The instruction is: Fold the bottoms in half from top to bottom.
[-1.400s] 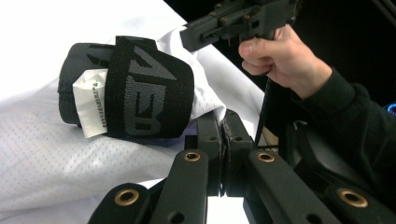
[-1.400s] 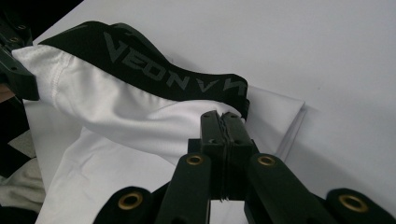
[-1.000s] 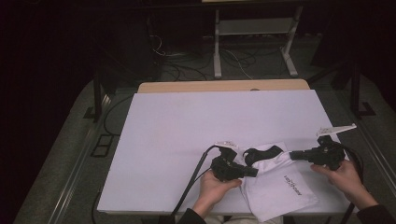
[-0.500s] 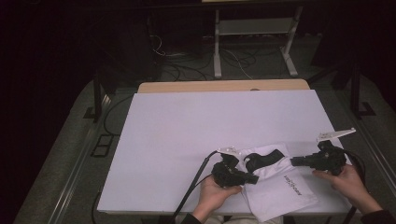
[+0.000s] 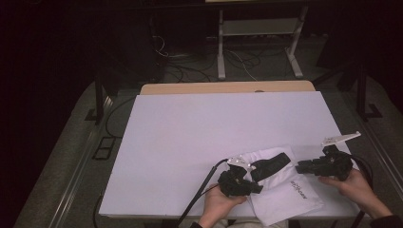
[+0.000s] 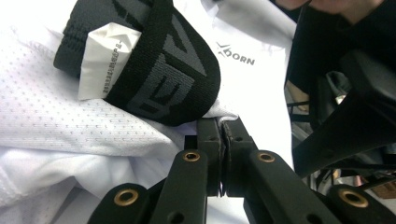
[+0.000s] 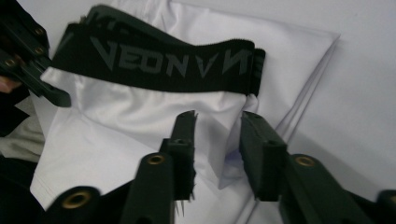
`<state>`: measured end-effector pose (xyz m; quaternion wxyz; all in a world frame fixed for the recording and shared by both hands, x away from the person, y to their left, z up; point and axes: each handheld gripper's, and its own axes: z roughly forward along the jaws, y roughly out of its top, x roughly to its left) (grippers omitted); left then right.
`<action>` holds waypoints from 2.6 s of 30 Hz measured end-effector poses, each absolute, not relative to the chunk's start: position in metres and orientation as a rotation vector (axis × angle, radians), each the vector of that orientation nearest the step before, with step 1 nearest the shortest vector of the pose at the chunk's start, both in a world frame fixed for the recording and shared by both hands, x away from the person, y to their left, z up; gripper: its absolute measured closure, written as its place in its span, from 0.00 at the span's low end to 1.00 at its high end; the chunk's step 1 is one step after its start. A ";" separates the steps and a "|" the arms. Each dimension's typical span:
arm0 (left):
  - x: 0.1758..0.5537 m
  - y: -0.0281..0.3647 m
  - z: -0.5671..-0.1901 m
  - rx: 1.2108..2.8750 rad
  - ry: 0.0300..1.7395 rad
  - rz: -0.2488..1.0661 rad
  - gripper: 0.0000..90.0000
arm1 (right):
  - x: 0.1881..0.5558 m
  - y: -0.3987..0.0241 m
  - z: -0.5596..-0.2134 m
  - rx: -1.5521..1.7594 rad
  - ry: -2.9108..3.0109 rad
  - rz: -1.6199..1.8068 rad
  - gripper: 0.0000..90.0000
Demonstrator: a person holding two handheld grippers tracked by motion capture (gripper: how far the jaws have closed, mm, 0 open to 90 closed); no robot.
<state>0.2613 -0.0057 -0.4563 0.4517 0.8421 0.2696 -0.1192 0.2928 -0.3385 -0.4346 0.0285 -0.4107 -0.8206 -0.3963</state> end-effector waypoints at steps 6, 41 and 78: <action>0.260 -0.006 -0.458 2.083 0.662 -0.281 0.96 | 0.300 -0.337 -0.427 -1.283 -2.517 -1.275 0.60; 0.260 -0.008 -0.460 2.062 0.661 -0.293 0.96 | 0.359 -0.305 -0.453 -1.261 -2.414 -1.128 0.68; 0.277 0.019 -0.423 1.879 0.716 -0.181 0.26 | 0.309 -0.338 -0.431 -0.983 -2.432 -1.293 0.91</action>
